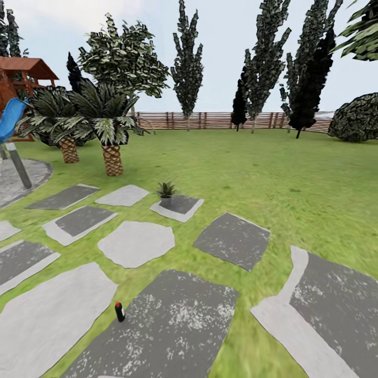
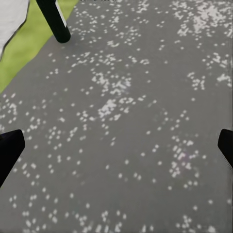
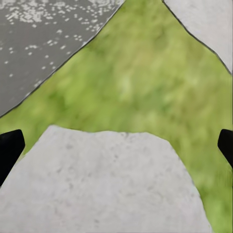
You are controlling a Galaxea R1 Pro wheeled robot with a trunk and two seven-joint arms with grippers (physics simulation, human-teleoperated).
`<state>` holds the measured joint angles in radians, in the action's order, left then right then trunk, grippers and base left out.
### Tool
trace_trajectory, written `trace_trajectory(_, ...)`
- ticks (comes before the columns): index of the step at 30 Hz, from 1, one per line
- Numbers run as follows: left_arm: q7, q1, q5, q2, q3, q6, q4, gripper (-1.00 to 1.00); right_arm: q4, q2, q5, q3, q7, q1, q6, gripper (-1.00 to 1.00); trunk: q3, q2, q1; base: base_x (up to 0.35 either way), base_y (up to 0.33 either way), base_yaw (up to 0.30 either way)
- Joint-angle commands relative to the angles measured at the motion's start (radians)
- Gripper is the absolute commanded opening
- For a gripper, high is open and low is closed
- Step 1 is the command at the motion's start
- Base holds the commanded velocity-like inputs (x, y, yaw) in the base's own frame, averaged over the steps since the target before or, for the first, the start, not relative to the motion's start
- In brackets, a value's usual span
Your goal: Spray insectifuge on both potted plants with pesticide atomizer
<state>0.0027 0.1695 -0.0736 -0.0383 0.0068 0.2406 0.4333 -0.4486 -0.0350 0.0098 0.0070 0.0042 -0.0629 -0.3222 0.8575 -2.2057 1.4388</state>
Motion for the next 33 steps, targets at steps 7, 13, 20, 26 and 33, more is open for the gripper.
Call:
trace_trajectory(7, 0.000, 0.000, -0.007, 0.000, 0.001, 0.003, -0.001, 1.00, 0.001, 0.000, 0.001, 0.001, 0.000, 0.000, -0.003, 1.00, 0.001, 0.000, 0.000, 0.202, -0.196, 0.278)
trace_trajectory(13, 0.000, 0.001, -0.006, 0.000, 0.001, 0.003, 0.000, 1.00, 0.001, 0.000, 0.001, 0.001, 0.000, 0.000, -0.003, 1.00, 0.001, 0.000, 0.000, 0.150, -0.080, 0.278)
trace_trajectory(20, 0.003, 0.001, -0.005, 0.000, 0.002, 0.003, 0.000, 1.00, 0.001, 0.000, 0.001, 0.001, 0.000, 0.000, -0.003, 1.00, 0.001, 0.000, 0.000, 0.044, -0.008, 0.278)
trace_trajectory(26, 0.008, 0.001, -0.003, 0.001, 0.009, 0.003, 0.000, 1.00, 0.001, 0.000, 0.001, 0.001, 0.000, 0.000, -0.003, 1.00, 0.001, 0.000, 0.000, 0.003, -0.001, 0.278)
trace_trajectory(33, 0.023, 0.001, -0.002, 0.003, 0.087, 0.003, 0.001, 1.00, 0.001, 0.000, 0.001, 0.001, 0.000, 0.000, -0.003, 1.00, 0.001, 0.000, 0.000, 0.000, 0.000, 0.278)
